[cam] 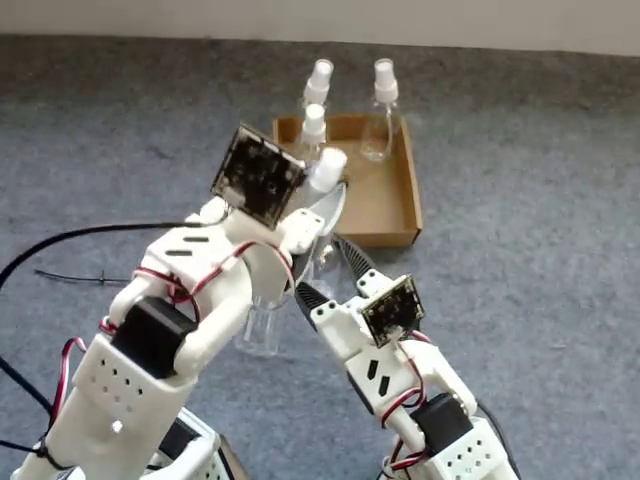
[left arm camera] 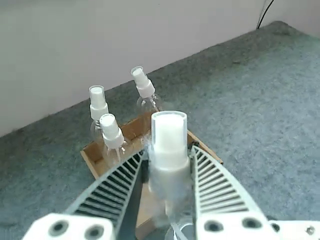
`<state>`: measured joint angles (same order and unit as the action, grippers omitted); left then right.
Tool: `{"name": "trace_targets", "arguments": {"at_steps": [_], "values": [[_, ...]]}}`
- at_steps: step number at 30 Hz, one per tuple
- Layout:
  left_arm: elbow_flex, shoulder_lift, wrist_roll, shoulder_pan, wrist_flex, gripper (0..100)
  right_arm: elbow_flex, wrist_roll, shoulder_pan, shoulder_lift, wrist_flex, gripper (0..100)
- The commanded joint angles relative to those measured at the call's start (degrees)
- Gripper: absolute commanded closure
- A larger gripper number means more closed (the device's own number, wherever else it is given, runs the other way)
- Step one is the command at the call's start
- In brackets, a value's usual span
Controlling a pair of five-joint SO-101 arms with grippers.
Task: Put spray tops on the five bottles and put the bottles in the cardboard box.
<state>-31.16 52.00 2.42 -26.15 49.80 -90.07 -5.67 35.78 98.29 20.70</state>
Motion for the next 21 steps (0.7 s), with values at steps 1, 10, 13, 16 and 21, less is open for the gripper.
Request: {"name": "trace_targets", "arguments": {"at_steps": [1, 10, 13, 16, 21], "values": [[-4.5, 3.9, -7.8, -2.4, -0.3, 99, 1.4, 3.8, -1.0, 1.2, 0.3, 99.5], [-5.7, 4.2, -8.1, -5.4, 0.0, 89, 1.4, 3.7, -1.0, 1.4, 0.4, 99.5], [-5.4, 4.3, -8.1, -4.4, 0.0, 89, 1.4, 3.7, -1.0, 1.5, 0.4, 99.5], [-2.8, 3.9, -8.1, -3.4, 2.5, 88, 1.3, 3.7, -1.0, 1.4, 0.4, 99.5], [3.5, 3.8, -8.0, -3.5, 9.1, 81, 1.3, 3.7, -1.0, 1.3, 0.4, 99.5]]}}
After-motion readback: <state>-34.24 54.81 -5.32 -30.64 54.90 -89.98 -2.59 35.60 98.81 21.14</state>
